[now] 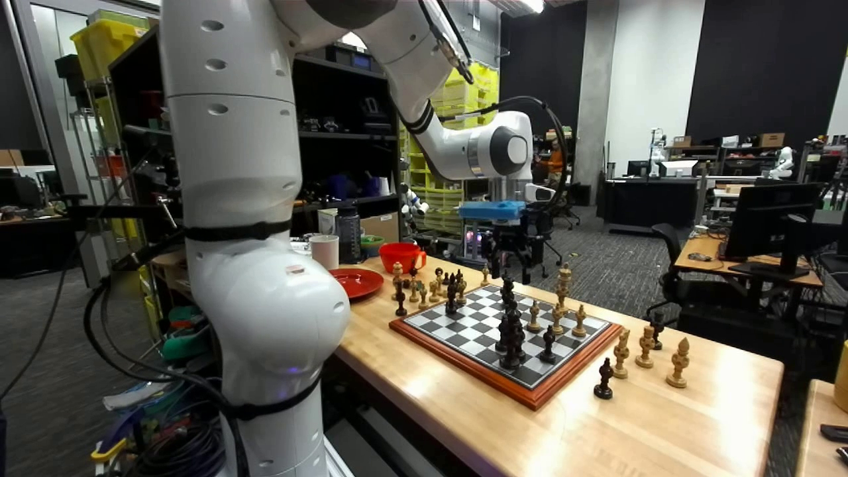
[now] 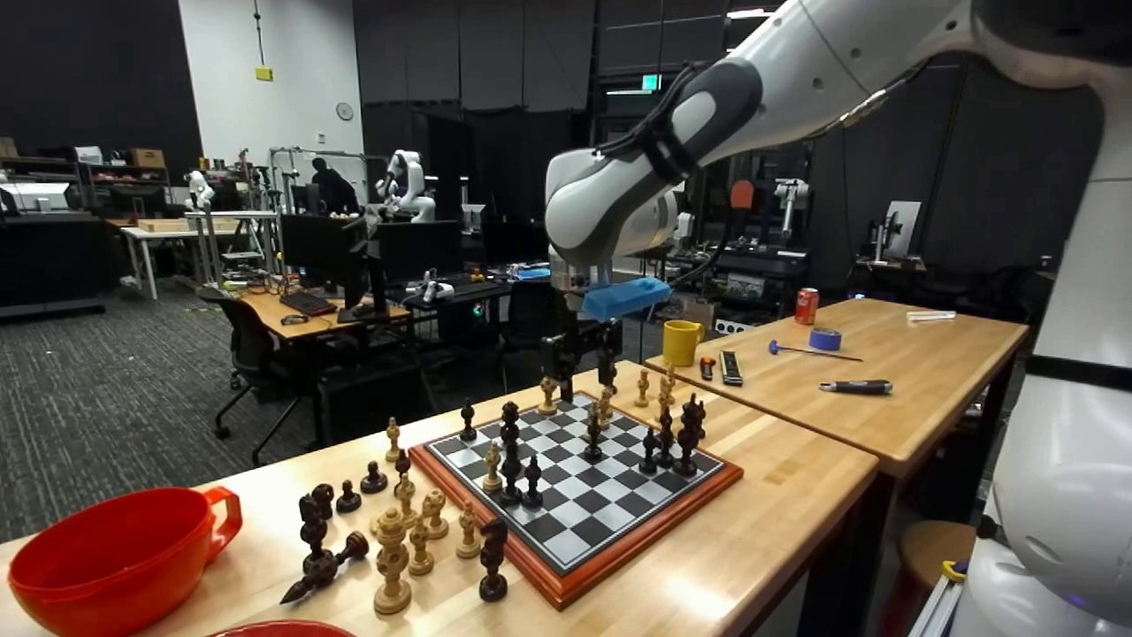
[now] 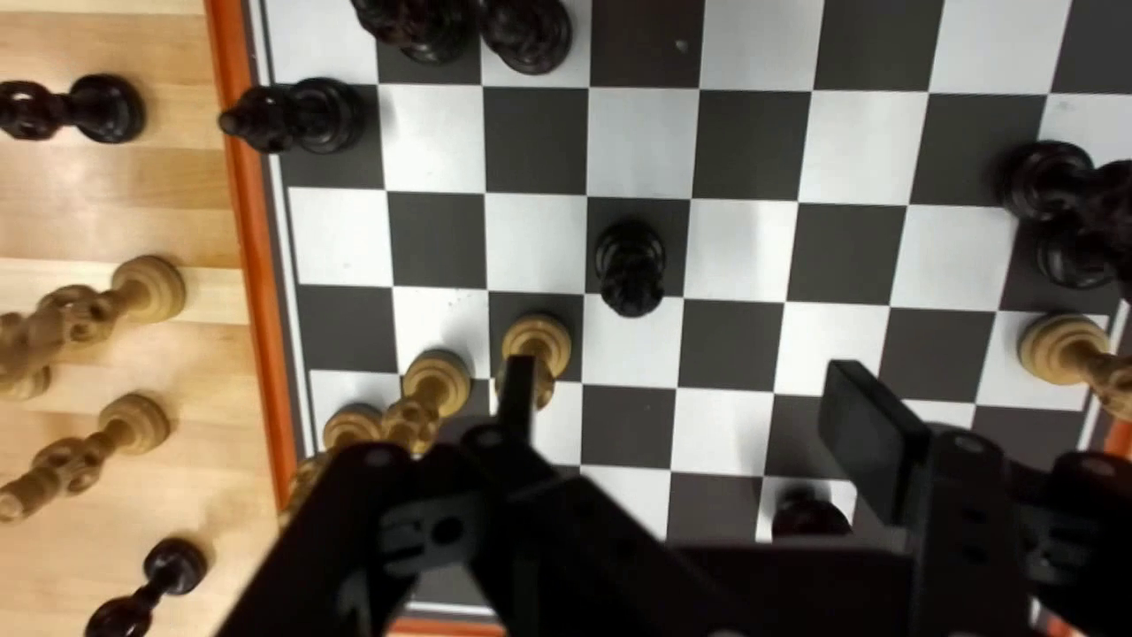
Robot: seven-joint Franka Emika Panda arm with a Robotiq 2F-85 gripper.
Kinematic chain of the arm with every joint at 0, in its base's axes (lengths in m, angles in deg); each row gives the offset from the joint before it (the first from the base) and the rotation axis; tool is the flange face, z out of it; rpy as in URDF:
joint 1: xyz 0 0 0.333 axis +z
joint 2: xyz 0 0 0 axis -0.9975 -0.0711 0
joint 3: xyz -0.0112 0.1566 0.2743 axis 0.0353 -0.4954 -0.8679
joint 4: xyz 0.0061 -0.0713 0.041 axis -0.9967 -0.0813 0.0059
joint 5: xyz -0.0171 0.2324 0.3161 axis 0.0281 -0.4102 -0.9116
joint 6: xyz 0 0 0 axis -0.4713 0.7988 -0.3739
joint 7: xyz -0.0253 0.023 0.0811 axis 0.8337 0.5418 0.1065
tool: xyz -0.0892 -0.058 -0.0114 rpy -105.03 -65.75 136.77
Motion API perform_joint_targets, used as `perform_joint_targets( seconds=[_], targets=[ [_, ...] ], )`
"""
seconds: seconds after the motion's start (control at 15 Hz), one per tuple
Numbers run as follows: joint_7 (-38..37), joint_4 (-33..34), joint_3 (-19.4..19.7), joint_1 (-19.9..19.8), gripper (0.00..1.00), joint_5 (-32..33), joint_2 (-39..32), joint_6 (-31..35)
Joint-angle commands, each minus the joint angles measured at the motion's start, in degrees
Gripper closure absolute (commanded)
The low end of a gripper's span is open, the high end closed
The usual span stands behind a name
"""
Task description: Move one black chess piece away from you
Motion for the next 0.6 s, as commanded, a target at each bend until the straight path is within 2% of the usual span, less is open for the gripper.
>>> perform_joint_targets(
  seconds=[0.0,0.2,0.27,0.4,0.53],
  targets=[
    [-0.66,-7.22,-0.52,-0.13,0.0,1.07,14.2,-1.43],
    [0.94,-9.89,-0.91,0.36,0.0,-1.23,22.74,-3.68],
    [0.29,-5.82,-0.86,-0.49,0.0,-0.28,15.59,-2.6],
    [0.5,-7.65,-1.22,-0.42,0.0,-0.72,20.38,-3.75],
    [0.52,-8.97,-1.38,-0.36,0.0,-0.82,22.3,-3.83]
  ],
)
